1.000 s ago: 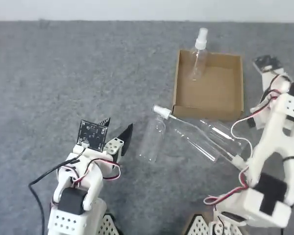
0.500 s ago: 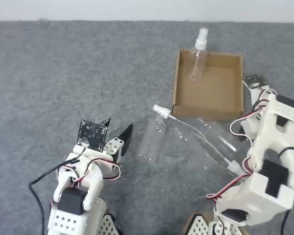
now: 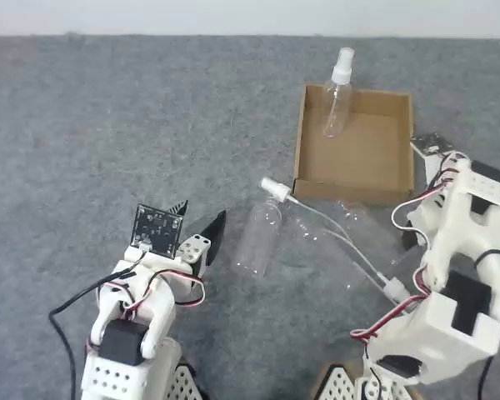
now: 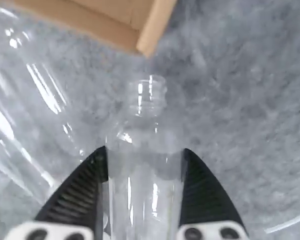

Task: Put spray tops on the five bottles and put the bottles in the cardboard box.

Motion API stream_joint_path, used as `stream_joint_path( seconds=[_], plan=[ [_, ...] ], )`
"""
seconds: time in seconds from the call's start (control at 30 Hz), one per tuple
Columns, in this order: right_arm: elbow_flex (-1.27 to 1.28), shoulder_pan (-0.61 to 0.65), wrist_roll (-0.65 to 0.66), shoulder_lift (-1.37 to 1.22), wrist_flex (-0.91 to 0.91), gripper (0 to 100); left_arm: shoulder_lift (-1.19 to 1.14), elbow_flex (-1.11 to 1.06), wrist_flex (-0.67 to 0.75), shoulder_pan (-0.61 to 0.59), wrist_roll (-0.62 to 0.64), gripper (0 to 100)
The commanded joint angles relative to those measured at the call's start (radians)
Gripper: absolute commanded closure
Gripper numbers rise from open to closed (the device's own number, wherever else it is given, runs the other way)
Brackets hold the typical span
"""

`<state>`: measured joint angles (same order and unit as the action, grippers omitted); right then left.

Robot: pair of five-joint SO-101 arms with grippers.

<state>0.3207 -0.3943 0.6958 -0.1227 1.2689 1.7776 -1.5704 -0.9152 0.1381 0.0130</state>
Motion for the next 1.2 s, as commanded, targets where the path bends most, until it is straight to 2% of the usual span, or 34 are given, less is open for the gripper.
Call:
stream_joint_path(
  seconds=[0.0,0.23,0.43,0.53,0.77,0.93,1.03,1.17],
  plan=[
    [-0.086,-0.022,0.011,0.024,0.051,98.5,0.02,0.01,0.021,-0.008,-0.008,79],
    [-0.095,-0.045,0.012,0.022,0.061,98.1,0.02,0.01,0.021,-0.008,-0.008,79],
    [-0.092,-0.042,0.012,0.019,0.054,83.0,0.02,-0.001,0.025,-0.008,-0.008,79],
    [-0.117,-0.045,0.014,0.025,0.059,79.2,0.02,-0.001,0.025,-0.008,-0.008,79],
    [-0.215,-0.081,0.014,0.025,0.064,79.0,0.02,-0.001,0.025,-0.008,-0.008,79],
    [-0.397,-0.166,0.005,0.002,0.053,79.4,0.02,-0.001,0.025,-0.008,-0.008,79],
    [-0.551,-0.191,0.005,-0.074,0.053,79.6,0.02,-0.001,0.025,-0.008,-0.008,79],
    [-0.756,-0.219,0.005,-0.266,0.058,84.9,0.02,-0.001,0.025,-0.008,-0.008,79]
  ],
)
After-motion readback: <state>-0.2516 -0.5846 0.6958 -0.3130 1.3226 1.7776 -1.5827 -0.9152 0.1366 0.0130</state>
